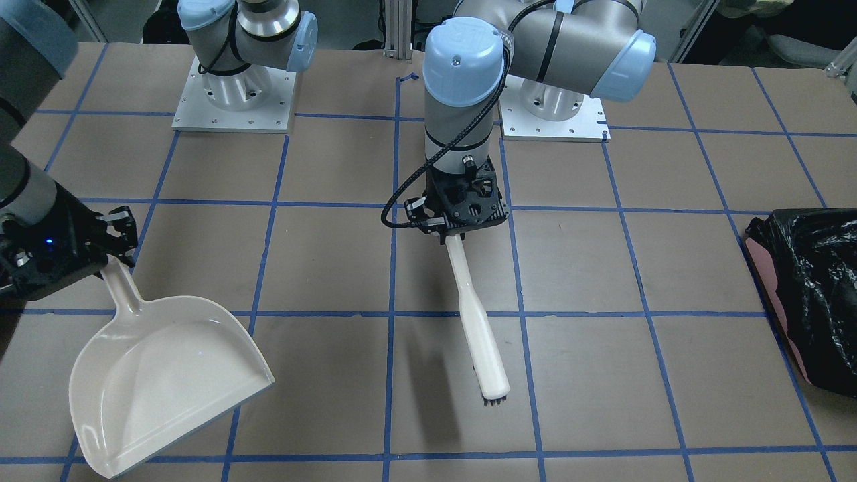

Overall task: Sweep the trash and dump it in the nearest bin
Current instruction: 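Carry the dustpan beside the yellow items with the right gripper while left brings brush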

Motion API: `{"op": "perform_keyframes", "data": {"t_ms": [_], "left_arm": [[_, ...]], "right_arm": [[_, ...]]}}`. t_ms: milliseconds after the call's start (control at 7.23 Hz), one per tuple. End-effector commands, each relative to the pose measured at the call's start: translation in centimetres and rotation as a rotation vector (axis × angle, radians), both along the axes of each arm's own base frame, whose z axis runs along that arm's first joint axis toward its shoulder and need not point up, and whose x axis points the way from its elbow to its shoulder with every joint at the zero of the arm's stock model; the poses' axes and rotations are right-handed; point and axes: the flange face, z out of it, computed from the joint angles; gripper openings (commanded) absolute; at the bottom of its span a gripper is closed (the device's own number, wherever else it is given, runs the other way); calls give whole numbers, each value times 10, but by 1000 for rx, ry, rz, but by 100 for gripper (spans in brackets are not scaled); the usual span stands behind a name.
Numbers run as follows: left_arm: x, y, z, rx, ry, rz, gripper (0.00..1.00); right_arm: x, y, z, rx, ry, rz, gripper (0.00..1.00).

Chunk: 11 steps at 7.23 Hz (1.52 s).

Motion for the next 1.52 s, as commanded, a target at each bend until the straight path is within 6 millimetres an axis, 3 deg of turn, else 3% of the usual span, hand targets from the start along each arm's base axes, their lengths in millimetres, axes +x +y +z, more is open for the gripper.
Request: {"op": "perform_keyframes", "data": {"t_ms": [0,138,277,553,692,830,1107,1383], "left_arm": [[-28,-50,-4,-11,65,6,0],[-45,-61,-17,-5,74,-27,0],[-76,-68,-28,-19,81,-69,0],[-135,-84,-41,0,190,-142,0],[-161,-84,-54,-2,198,-174,0],[-183,-82,-70,-13,207,-191,0],[-222,-80,-82,-29,233,-227,0],[-252,-74,-100,-2,270,-230,0]], "right_arm": [[-88,10,-2,27,16,166,0],[-120,12,-10,41,19,229,0],[-147,14,-13,75,54,325,0],[-186,15,3,64,208,511,0],[-201,17,0,65,219,512,0],[-209,10,-15,63,222,531,0],[-220,-8,-37,46,246,688,0],[-224,-9,-45,64,235,733,0]]}}
